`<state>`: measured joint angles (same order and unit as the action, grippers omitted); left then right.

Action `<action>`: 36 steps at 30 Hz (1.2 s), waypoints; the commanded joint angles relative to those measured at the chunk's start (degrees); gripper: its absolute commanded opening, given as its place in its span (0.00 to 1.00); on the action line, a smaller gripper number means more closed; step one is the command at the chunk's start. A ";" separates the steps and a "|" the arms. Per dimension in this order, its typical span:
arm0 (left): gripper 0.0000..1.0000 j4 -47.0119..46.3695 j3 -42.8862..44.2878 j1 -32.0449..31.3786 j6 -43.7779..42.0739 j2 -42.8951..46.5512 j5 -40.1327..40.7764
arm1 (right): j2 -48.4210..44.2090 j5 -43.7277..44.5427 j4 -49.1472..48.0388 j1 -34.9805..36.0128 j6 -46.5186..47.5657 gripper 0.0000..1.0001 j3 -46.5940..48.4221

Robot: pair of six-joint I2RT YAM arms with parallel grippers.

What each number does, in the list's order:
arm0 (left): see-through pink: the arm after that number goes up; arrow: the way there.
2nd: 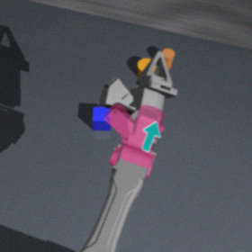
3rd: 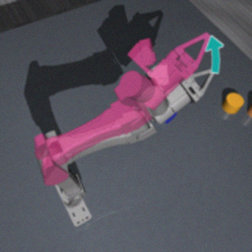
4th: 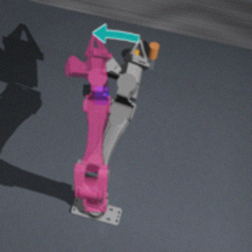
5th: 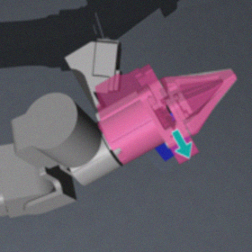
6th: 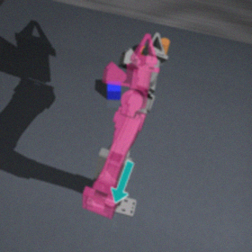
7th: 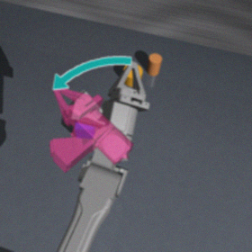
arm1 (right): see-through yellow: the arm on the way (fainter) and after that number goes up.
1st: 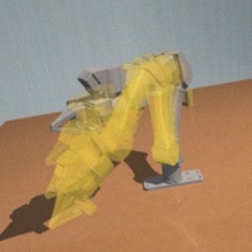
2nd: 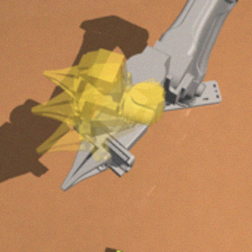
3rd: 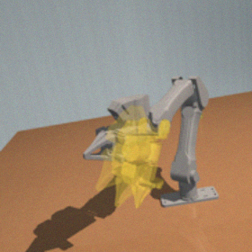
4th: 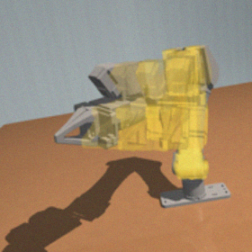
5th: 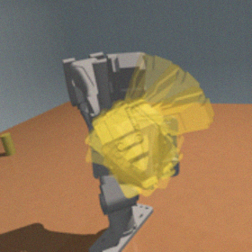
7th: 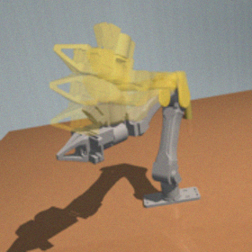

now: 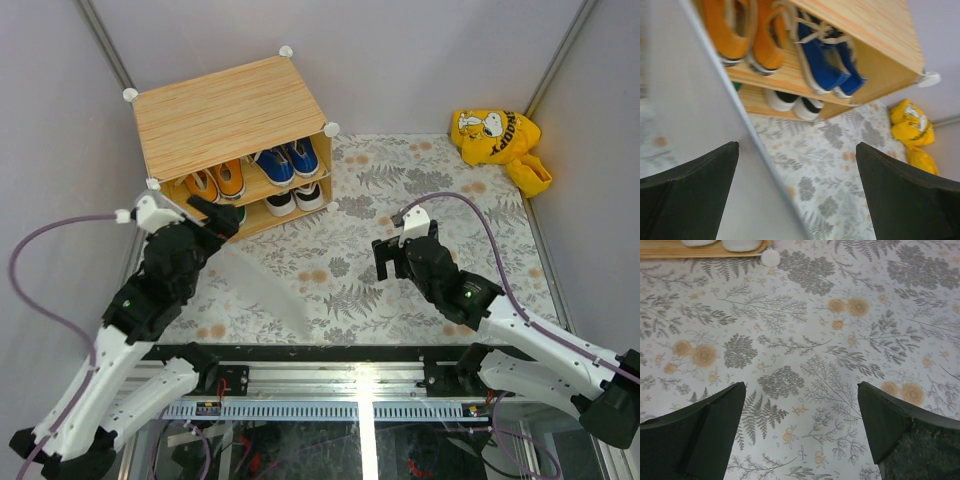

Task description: Place and organize the shoes in the shoe cabinet

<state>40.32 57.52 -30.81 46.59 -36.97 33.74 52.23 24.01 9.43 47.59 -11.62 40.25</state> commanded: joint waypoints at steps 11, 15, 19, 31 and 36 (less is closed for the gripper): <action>1.00 -47.35 15.59 -0.35 -11.36 -33.77 -13.58 | -1.16 8.78 0.01 -0.49 -1.17 0.99 3.05; 1.00 -50.33 10.93 -0.51 -12.74 -30.00 -16.86 | 2.04 7.95 -2.95 -0.91 -1.83 0.99 2.39; 1.00 -41.16 11.63 -0.46 -15.14 -26.45 -19.97 | 7.03 4.12 -3.55 -3.61 -4.01 0.99 4.19; 1.00 -16.73 -0.84 -1.09 -19.16 -13.73 -27.31 | 15.38 -8.02 4.43 -19.31 -9.34 0.99 13.71; 1.00 -16.02 -9.43 -2.79 -18.70 -11.41 -25.53 | 15.36 -3.82 8.11 -19.30 -9.38 0.99 15.99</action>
<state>20.75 52.05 -32.34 29.19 -49.17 8.34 67.94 18.81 14.48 28.12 -20.36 52.56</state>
